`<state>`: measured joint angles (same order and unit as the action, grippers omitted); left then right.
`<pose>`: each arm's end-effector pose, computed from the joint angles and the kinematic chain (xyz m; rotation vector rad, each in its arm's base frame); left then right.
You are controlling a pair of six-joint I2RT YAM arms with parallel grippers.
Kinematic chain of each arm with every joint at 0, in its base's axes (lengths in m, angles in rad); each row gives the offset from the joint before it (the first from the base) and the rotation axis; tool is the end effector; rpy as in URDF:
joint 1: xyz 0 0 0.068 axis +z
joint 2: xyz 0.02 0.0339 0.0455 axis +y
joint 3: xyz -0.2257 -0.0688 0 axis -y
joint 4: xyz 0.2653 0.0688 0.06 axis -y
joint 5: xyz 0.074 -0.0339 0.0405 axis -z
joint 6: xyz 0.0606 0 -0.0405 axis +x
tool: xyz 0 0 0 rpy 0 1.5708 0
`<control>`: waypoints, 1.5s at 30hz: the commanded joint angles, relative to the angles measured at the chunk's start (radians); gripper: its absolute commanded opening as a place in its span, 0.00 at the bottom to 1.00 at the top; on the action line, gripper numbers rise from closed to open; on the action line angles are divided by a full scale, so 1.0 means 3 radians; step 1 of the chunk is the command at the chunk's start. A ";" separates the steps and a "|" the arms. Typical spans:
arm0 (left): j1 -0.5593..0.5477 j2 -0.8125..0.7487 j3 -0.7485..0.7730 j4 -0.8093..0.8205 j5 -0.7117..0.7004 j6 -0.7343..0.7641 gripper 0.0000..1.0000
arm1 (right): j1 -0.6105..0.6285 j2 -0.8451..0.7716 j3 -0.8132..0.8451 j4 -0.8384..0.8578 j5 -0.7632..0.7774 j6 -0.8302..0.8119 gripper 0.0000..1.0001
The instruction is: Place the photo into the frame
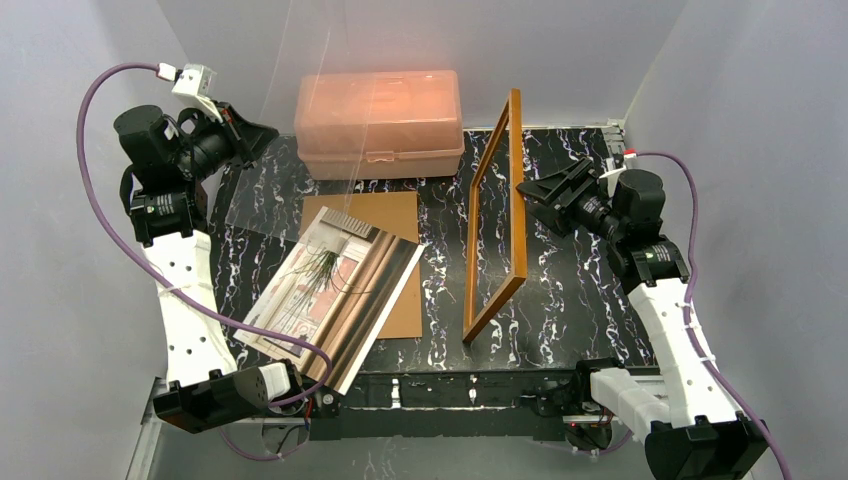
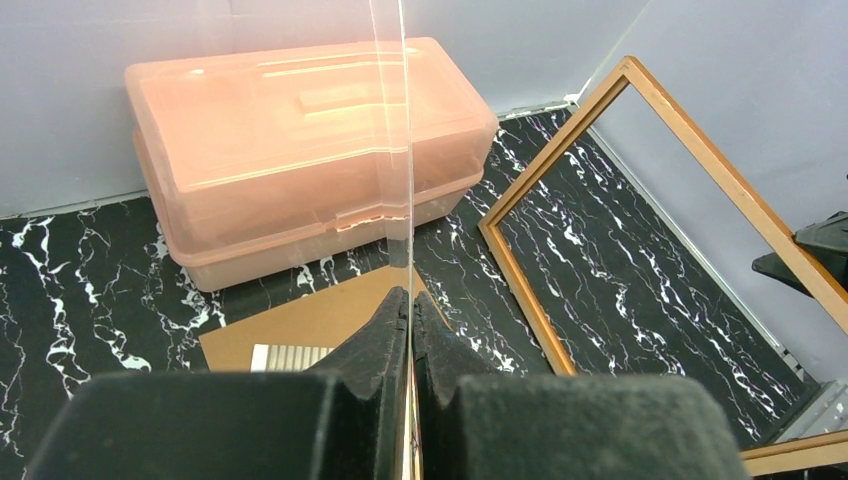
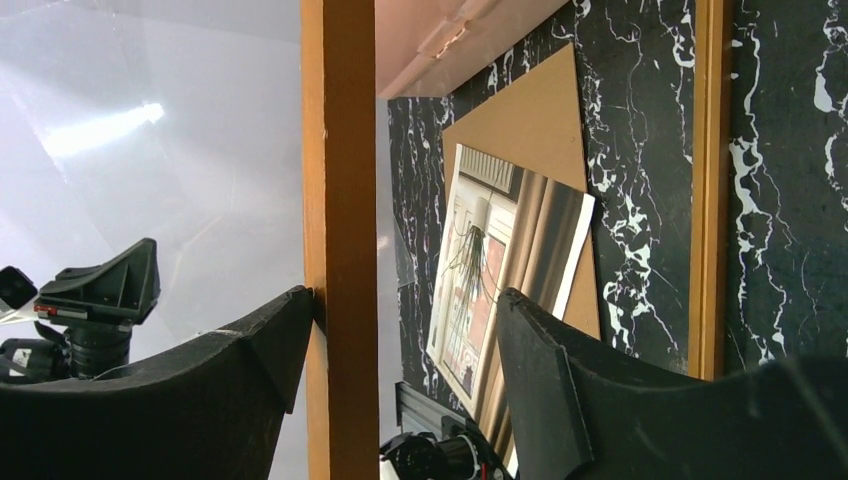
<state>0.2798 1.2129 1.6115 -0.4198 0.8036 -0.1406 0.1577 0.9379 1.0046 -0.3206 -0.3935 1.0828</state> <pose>0.2794 0.0349 0.4807 0.2947 1.5835 -0.5291 0.2660 0.0658 0.3404 0.6053 1.8925 1.2015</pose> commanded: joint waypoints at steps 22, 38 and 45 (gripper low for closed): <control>0.0013 -0.0020 -0.0028 0.0180 0.0230 -0.0151 0.00 | -0.0091 0.0116 0.0754 -0.1216 0.0275 -0.0506 0.70; -0.0002 0.0035 -0.0074 0.0303 0.0302 -0.0299 0.00 | -0.0088 0.0168 0.0518 -0.2194 0.1455 -0.1728 0.53; -0.0014 0.0070 -0.0042 0.0301 0.0335 -0.0314 0.00 | -0.0084 0.0187 0.0159 -0.2077 0.1567 -0.2067 0.46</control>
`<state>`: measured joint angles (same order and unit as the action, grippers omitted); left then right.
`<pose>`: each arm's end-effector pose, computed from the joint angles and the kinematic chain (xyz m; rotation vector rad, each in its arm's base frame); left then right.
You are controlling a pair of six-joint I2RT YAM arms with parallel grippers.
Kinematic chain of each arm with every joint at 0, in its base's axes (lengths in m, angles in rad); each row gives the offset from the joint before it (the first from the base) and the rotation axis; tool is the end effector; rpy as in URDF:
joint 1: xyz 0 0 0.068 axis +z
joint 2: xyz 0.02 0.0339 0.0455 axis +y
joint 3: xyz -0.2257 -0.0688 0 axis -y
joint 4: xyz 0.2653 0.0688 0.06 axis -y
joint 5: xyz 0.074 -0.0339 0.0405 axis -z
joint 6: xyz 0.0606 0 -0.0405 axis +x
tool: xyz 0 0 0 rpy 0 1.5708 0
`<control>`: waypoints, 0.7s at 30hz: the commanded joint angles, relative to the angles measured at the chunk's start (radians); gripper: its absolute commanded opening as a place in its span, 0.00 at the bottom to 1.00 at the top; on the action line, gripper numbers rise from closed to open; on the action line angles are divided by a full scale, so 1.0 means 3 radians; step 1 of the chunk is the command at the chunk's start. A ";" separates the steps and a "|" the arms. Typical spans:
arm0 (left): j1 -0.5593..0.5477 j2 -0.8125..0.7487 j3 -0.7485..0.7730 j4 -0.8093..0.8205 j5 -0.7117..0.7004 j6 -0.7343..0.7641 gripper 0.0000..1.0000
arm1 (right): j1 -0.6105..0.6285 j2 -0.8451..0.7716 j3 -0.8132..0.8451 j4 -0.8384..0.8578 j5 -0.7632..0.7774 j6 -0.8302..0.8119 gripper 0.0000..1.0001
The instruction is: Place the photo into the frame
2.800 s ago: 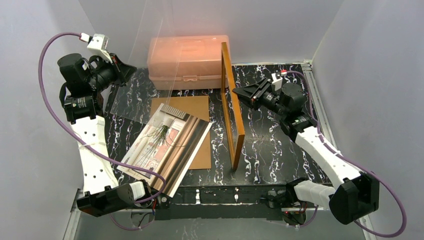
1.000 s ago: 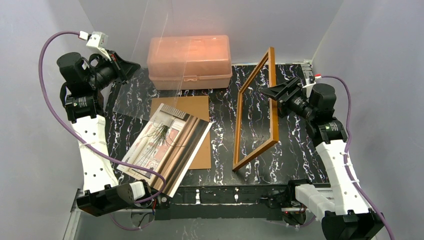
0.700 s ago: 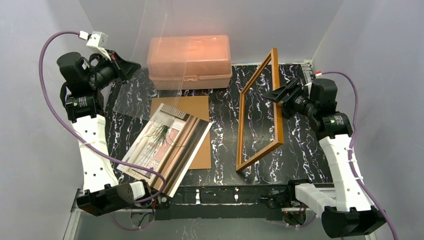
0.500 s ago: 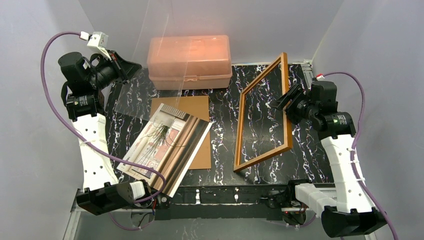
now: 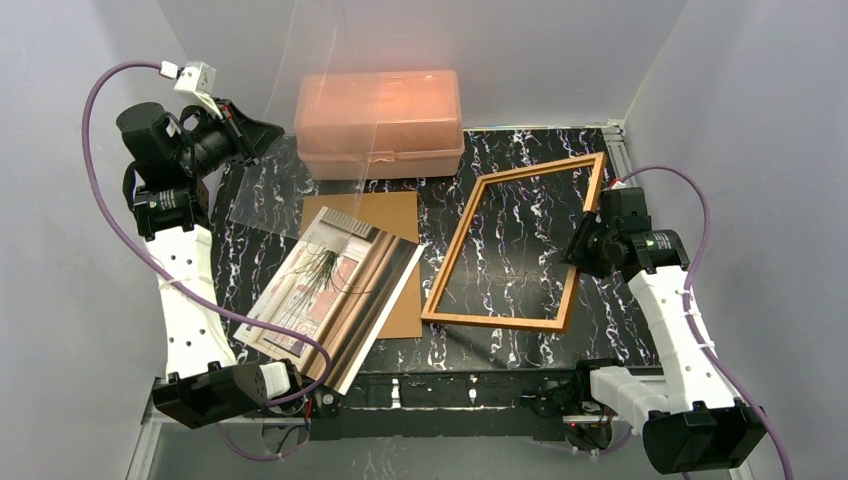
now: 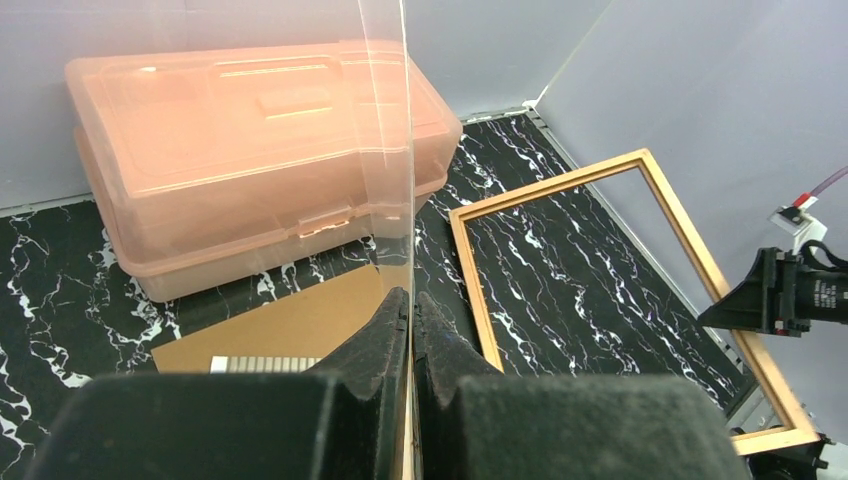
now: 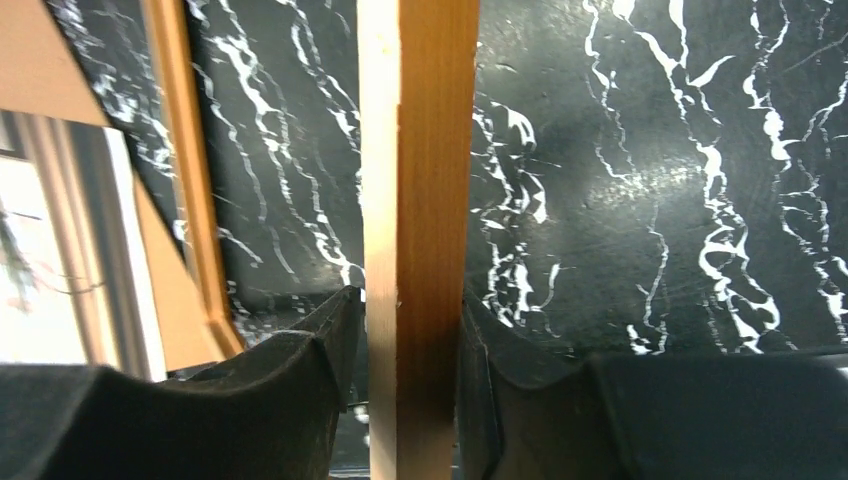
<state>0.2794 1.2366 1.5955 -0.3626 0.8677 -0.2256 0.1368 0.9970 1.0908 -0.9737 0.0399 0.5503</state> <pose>0.2881 0.0346 0.4757 0.2881 1.5835 -0.6376 0.2398 0.0306 0.2839 0.5236 2.4103 0.2526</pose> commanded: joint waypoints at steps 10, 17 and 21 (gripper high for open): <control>-0.0017 0.0009 0.0026 0.0096 0.0152 0.0000 0.00 | 0.0051 -0.0057 -0.0372 -0.0041 0.0379 -0.0608 0.26; -0.0019 -0.0016 0.0030 0.0067 0.0165 0.0054 0.00 | 0.0055 0.0277 -0.0353 0.0047 0.0279 -0.0748 0.22; -0.0016 -0.0003 0.0044 0.0070 0.0180 0.0037 0.00 | 0.0137 0.0516 -0.0184 -0.0008 0.0357 -0.0895 0.22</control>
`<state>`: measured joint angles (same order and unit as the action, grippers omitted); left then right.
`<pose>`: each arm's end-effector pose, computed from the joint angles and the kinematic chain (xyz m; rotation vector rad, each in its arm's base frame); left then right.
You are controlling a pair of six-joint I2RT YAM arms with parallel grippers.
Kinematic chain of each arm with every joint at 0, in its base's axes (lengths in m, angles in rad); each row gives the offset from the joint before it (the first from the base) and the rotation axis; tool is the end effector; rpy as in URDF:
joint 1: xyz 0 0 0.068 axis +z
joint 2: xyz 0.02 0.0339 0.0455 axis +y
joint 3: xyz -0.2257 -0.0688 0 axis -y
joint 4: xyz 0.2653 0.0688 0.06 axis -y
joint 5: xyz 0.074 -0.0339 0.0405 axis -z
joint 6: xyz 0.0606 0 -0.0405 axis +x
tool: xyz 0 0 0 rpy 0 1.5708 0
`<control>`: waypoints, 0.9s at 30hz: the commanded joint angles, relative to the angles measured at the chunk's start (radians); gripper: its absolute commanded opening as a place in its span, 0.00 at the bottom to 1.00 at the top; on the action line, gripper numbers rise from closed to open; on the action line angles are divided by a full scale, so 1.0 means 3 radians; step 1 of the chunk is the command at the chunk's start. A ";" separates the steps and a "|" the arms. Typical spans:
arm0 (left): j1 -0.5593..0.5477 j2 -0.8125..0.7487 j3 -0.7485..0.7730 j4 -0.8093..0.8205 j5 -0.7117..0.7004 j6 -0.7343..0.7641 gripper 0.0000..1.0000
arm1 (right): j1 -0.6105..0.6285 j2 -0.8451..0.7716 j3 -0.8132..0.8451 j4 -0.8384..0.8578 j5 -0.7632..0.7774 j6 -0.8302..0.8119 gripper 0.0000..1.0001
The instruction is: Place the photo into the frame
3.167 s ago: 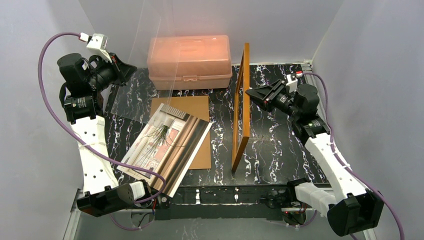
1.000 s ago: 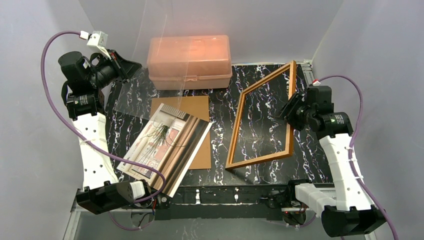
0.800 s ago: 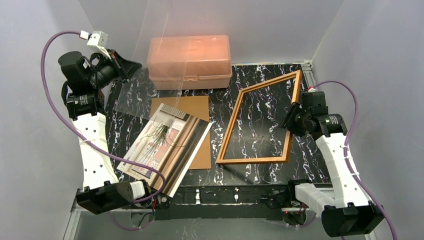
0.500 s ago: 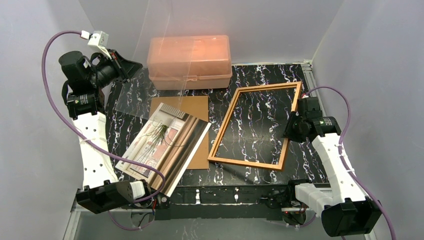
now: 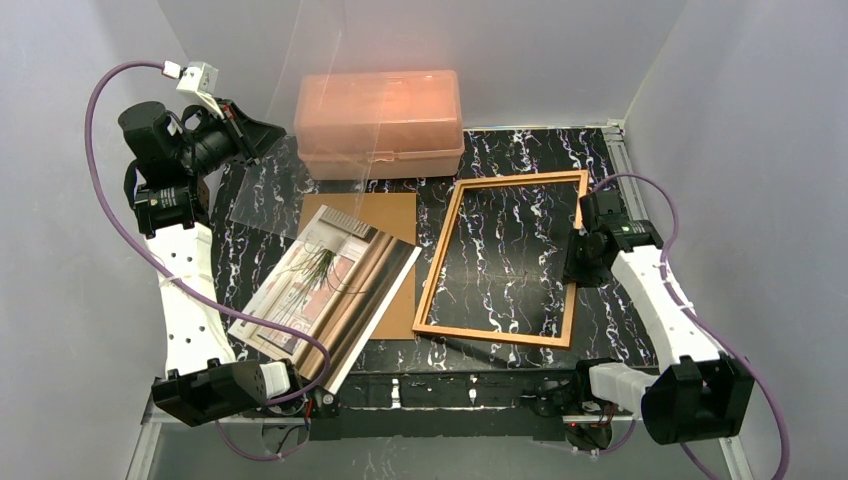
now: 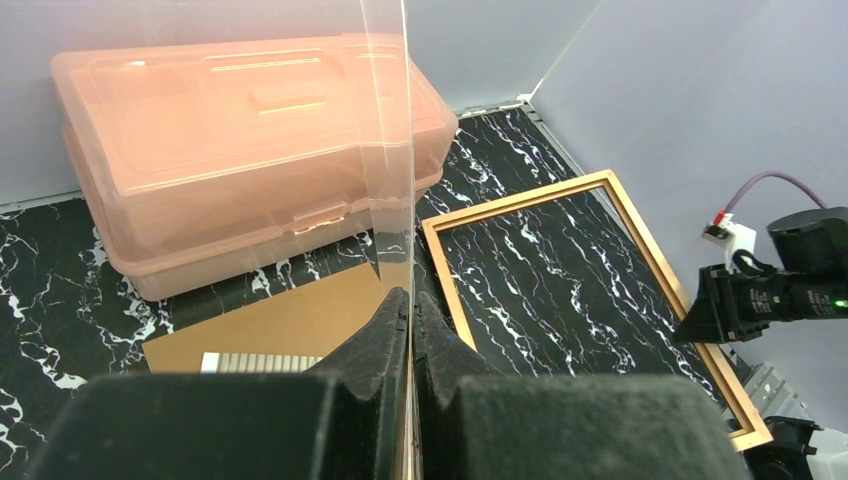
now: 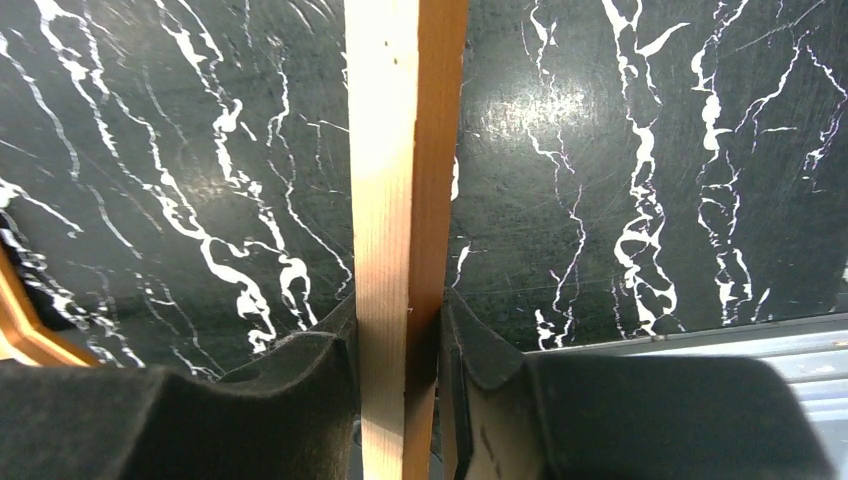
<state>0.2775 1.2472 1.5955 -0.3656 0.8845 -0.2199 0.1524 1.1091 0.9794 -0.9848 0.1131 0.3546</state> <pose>0.2913 0.0342 0.4725 0.3011 1.5921 -0.6538 0.2476 0.0311 0.2203 0.3047 2.6551 0.0092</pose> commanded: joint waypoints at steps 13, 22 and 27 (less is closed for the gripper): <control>-0.0010 -0.0045 0.0005 0.0079 0.0125 0.0082 0.00 | 0.0214 0.0631 0.0287 0.0188 0.0356 -0.0325 0.22; -0.0010 -0.0040 -0.0003 0.0046 0.0135 0.0104 0.00 | 0.0232 0.1153 0.0525 0.0362 0.0936 -0.0546 0.23; -0.0010 0.0025 0.0128 -0.0076 0.0166 0.0181 0.00 | 0.0418 0.1362 0.0484 0.0410 0.1167 -0.0615 0.24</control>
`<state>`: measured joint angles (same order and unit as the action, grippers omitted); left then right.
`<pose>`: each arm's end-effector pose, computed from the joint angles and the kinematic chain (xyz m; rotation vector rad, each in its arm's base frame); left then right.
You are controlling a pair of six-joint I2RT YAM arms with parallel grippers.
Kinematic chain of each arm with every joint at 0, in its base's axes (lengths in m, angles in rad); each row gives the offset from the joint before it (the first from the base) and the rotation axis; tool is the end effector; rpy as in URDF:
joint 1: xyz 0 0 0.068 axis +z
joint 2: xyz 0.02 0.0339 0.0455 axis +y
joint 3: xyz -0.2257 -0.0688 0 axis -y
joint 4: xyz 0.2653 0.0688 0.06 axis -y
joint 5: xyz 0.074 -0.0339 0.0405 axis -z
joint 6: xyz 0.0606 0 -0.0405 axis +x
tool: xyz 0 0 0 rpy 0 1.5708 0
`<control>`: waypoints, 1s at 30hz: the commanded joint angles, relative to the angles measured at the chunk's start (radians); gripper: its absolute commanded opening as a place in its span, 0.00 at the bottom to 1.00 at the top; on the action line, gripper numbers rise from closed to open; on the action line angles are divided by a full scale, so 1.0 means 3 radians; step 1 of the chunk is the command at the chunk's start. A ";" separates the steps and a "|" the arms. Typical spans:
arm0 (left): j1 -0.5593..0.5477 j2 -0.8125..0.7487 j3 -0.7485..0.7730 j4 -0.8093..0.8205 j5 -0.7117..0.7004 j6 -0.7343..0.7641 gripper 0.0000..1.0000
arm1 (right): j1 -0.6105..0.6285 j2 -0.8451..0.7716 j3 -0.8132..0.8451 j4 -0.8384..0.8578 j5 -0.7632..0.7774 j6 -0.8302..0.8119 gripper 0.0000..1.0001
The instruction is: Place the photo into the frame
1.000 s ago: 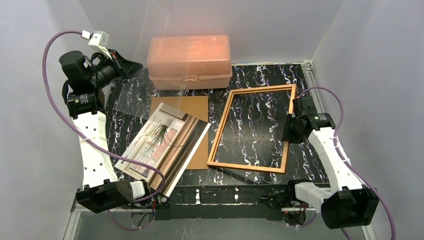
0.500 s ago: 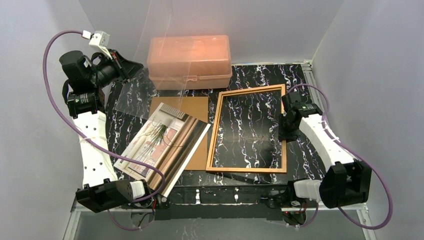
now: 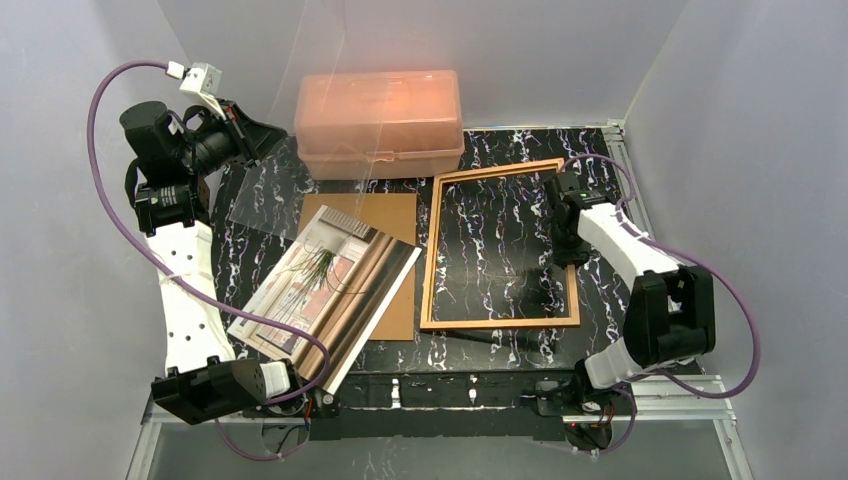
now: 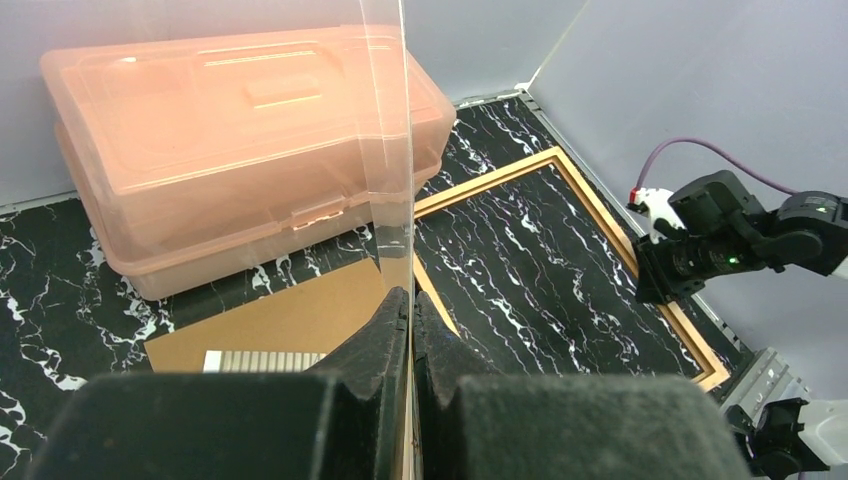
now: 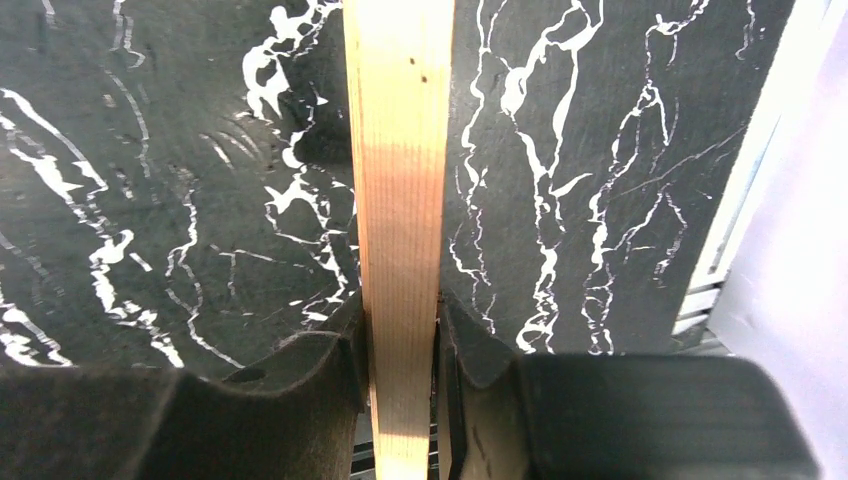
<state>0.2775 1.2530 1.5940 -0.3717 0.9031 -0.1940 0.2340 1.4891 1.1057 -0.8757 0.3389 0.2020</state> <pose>0.2928 0.0339 0.4697 0.3298 1.5951 -0.6545 0.3065 0.0523 0.1700 0.0298 2.7443 -0.3650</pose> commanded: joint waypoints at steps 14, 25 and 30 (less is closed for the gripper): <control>-0.0011 -0.0044 0.0144 -0.0130 0.0060 0.0146 0.00 | 0.0650 0.0461 -0.0049 0.0193 0.0800 -0.0085 0.24; -0.0010 -0.0047 0.0182 -0.0178 0.0042 0.0185 0.00 | 0.0648 0.0625 -0.0019 0.0365 0.0852 0.0289 0.22; -0.0011 -0.0051 0.0208 -0.0203 0.0044 0.0186 0.00 | 0.0649 0.0639 -0.0148 0.0518 0.0735 0.0501 0.27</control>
<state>0.2775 1.2636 1.6104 -0.4351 0.9020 -0.1482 0.4278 1.6623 1.0882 -0.7628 0.4686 0.2623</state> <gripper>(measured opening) 0.009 0.339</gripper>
